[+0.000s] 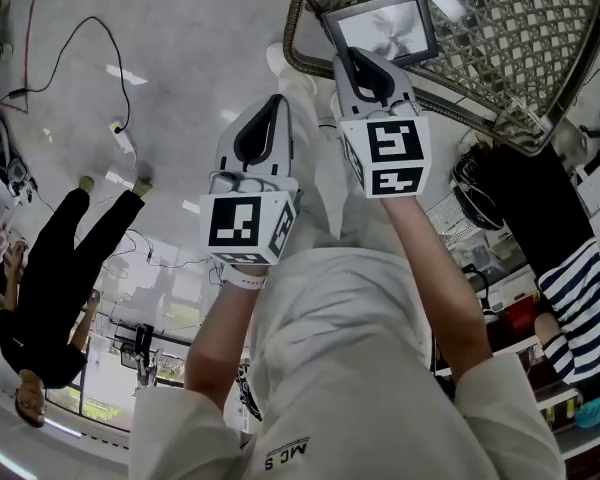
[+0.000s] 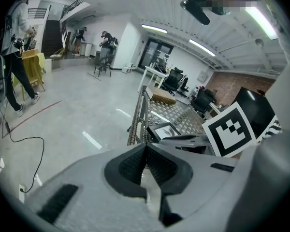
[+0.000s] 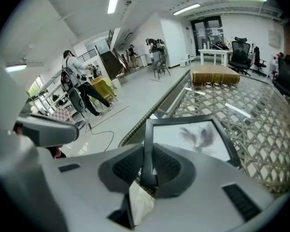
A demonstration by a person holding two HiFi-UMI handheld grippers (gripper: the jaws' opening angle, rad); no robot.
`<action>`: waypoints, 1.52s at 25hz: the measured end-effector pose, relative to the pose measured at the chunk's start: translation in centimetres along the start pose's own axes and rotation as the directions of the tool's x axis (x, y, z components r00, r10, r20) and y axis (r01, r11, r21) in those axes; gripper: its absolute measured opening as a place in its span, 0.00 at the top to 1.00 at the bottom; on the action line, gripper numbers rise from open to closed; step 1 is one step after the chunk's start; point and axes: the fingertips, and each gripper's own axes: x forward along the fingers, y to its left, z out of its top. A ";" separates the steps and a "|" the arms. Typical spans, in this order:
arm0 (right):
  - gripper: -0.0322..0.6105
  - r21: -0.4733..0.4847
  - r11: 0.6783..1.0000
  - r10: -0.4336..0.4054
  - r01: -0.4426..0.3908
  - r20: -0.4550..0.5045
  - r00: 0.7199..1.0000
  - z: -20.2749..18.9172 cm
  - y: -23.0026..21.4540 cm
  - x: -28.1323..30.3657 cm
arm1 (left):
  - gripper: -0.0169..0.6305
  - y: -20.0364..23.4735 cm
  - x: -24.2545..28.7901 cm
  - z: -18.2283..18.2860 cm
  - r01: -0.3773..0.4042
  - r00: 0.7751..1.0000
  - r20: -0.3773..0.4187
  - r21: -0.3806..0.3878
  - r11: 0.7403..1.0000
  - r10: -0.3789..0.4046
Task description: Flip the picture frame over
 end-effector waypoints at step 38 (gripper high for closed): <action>0.83 0.276 0.876 0.363 -0.395 0.161 0.918 3.5 2.5 -4.6 | 0.94 -2.7 0.5 1.7 -0.011 0.998 0.063 0.036 0.999 0.009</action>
